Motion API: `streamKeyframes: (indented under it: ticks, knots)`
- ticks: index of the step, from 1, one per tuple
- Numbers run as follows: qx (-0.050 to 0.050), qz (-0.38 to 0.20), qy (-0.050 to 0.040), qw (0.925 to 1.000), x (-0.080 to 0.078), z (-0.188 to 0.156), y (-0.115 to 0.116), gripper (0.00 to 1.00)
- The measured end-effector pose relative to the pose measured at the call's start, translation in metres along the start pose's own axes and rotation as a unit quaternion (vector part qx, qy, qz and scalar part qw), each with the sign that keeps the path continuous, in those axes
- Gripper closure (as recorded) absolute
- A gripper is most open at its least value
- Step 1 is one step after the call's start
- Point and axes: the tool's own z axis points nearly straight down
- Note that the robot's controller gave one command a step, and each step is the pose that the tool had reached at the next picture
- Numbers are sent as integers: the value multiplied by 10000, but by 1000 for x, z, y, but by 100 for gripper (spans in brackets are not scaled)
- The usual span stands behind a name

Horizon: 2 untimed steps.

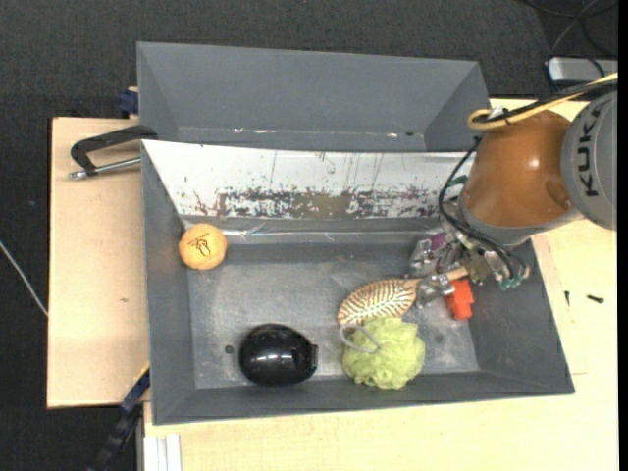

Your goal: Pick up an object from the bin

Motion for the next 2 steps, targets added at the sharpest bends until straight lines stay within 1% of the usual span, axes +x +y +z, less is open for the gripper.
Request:
streamKeyframes:
  ticks: [1,2]
  knots:
    - [23,-2,-40,10000,-2,-17,-1,100]
    - [29,-3,-49,10000,-3,-26,-1,100]
